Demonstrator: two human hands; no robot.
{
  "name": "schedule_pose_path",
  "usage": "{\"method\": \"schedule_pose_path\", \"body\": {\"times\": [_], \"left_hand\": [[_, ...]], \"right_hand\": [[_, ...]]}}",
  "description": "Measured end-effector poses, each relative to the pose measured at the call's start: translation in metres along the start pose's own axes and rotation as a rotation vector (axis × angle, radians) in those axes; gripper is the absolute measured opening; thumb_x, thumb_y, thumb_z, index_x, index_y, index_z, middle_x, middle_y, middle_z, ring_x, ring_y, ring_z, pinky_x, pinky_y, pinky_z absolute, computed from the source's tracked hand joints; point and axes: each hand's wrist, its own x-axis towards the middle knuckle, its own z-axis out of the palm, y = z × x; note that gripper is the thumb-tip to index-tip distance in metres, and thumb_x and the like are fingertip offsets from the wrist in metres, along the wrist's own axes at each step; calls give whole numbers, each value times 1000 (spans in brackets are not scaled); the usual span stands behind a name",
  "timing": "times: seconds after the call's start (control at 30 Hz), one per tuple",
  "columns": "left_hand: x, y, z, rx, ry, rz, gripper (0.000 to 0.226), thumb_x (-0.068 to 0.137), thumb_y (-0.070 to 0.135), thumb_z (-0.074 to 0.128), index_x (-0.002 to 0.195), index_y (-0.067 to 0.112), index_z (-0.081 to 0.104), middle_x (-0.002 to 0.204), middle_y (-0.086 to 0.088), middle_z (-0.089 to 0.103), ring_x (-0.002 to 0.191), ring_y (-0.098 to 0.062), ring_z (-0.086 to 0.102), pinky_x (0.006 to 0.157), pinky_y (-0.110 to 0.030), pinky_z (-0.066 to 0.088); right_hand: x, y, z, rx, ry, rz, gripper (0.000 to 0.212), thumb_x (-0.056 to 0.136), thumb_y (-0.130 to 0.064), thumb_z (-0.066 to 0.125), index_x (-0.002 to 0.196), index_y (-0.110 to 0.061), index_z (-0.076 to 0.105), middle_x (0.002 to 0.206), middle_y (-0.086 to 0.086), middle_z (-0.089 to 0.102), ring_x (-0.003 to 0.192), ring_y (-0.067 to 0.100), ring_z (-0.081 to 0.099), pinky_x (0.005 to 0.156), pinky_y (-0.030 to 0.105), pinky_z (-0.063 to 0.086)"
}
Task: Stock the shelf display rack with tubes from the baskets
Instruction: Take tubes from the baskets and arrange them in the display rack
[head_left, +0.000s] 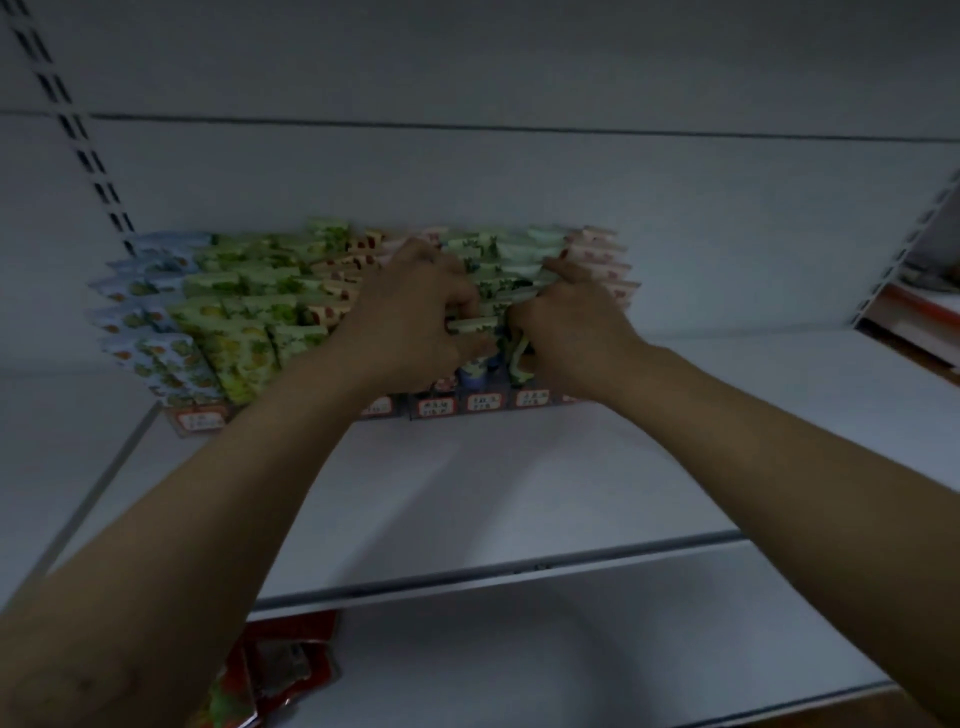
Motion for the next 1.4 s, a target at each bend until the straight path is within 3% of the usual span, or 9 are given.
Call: {"method": "schedule_pose_path", "body": {"times": [0.1,0.23,0.37,0.6,0.8,0.9,1.1,1.27,1.4], "left_hand": [[2,0,4,61,13,11,31,69,59,55,75,30,47,86,7,48,103,-28,46,89,-51,41],[-2,-3,4,101,-15,38,30,78,47,68,80,28,45,108,-1,57,110,-30,42,92,-53,40],[-5,-2,0,51,-17,25,30,77,41,73,78,28,45,123,-2,54,116,-30,40,95,-52,38],[-2,-2,-1,79,-14,9,32,77,39,75,76,26,46,112,-4,55,112,-29,41,93,-46,39],[1,-5,1,10,40,63,39,76,56,62,64,19,57,101,-6,61,93,-28,47,78,-40,43],[2,-9,6,26,64,88,53,72,61,51,68,11,66,100,-10,63,91,-33,51,77,-46,46],[-2,-11,10,41,99,94,55,76,60,49,81,10,72,103,-9,59,94,-30,51,79,-45,47],[-7,-11,7,17,172,85,36,76,44,69,75,9,56,106,-12,52,87,-27,55,71,-37,47],[-10,-12,1,170,33,121,61,60,44,81,100,5,58,122,-15,50,108,-32,50,84,-42,42]], "right_hand": [[-5,6,-4,-26,80,56,27,52,-16,79,75,-12,66,70,10,68,74,27,65,104,41,36],[-13,12,-13,42,289,119,55,48,-29,87,93,-6,64,84,12,64,88,33,59,99,43,32],[-14,11,-30,213,371,167,39,64,-30,80,96,-11,66,89,9,66,89,31,57,89,33,26],[-10,9,-28,335,197,286,44,77,-40,73,116,-22,62,118,4,56,115,27,48,97,35,32],[-1,-7,-30,300,282,215,48,68,-33,79,112,-17,65,112,8,60,109,30,50,94,40,31],[3,-12,-31,261,249,154,49,72,-36,76,116,-18,62,111,6,62,110,28,51,96,37,28],[1,-19,-22,318,336,96,35,67,-13,77,102,-12,70,90,10,71,88,32,61,84,34,30],[1,-26,-21,459,353,86,19,72,-9,71,89,-16,74,79,7,72,75,30,63,77,40,43],[0,-21,-13,269,407,25,27,61,0,75,82,-15,71,74,3,68,68,28,61,70,34,41]]}}
